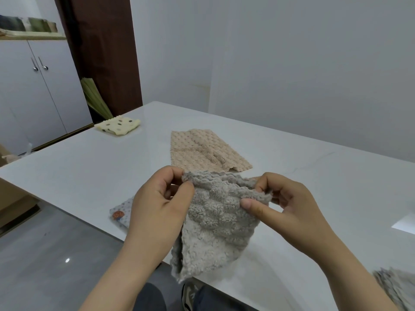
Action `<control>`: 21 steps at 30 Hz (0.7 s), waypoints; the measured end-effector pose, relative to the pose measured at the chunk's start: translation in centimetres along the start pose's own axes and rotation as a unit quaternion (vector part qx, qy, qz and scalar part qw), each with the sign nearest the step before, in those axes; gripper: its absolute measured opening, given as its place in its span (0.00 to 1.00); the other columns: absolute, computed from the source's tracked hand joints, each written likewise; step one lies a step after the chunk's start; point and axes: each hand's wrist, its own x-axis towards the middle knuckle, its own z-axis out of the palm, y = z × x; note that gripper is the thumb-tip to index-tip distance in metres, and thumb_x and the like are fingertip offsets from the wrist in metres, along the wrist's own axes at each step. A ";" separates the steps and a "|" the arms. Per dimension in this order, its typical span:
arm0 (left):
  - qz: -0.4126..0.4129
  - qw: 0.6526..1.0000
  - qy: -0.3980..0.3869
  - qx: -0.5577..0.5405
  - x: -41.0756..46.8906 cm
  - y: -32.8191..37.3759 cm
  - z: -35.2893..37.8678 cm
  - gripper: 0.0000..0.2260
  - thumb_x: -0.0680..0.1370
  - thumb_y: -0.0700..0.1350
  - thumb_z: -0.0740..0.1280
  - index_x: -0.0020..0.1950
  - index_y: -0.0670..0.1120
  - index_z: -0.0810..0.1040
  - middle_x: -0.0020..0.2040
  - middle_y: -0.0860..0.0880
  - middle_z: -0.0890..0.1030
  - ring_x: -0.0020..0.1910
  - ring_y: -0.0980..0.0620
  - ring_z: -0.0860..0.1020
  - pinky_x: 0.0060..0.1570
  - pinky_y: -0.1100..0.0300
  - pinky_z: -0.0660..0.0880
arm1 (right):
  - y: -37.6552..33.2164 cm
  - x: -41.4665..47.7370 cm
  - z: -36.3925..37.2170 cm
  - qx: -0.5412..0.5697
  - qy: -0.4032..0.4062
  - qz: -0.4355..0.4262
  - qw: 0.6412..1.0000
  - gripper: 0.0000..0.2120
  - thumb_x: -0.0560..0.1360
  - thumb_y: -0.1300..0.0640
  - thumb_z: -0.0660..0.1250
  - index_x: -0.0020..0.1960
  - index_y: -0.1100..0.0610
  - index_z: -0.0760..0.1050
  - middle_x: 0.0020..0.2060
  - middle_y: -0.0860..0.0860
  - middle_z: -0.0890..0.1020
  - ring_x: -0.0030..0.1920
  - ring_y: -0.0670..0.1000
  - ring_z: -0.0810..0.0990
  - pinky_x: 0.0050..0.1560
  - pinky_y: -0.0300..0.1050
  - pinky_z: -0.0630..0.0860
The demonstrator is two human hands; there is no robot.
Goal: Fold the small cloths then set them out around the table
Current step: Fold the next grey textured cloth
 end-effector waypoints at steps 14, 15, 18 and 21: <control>0.080 0.995 0.056 0.032 -0.8 -0.1 1.3 0.05 0.80 0.43 0.57 0.45 0.49 0.70 0.29 0.53 0.68 0.26 0.57 0.66 0.26 0.69 0.63 | 0.7 -0.6 2.9 0.280 0.060 0.131 0.949 0.27 0.62 0.45 0.76 0.59 0.49 0.78 0.52 0.55 0.83 0.55 0.56 0.81 0.59 0.61 0.77; 0.077 0.995 0.063 0.026 -0.8 -0.1 1.3 0.05 0.79 0.43 0.57 0.45 0.49 0.71 0.30 0.53 0.69 0.26 0.57 0.66 0.26 0.69 0.63 | 0.9 -0.7 3.1 0.288 0.043 0.138 0.947 0.27 0.63 0.45 0.75 0.60 0.50 0.77 0.55 0.52 0.84 0.57 0.54 0.82 0.59 0.58 0.77; 0.068 0.994 0.079 0.007 -0.6 -0.3 1.2 0.05 0.80 0.44 0.58 0.46 0.49 0.72 0.30 0.54 0.69 0.27 0.57 0.66 0.27 0.67 0.63 | 1.1 -1.3 3.5 0.269 -0.017 0.171 0.948 0.25 0.64 0.43 0.72 0.58 0.52 0.79 0.54 0.51 0.84 0.56 0.52 0.83 0.58 0.51 0.79; 0.052 0.995 0.082 -0.004 -0.4 -0.7 1.2 0.06 0.80 0.44 0.58 0.45 0.49 0.72 0.29 0.53 0.69 0.27 0.57 0.66 0.27 0.66 0.64 | 1.1 -1.6 3.8 0.263 -0.019 0.178 0.948 0.21 0.65 0.44 0.73 0.55 0.53 0.81 0.51 0.51 0.86 0.53 0.52 0.84 0.52 0.45 0.81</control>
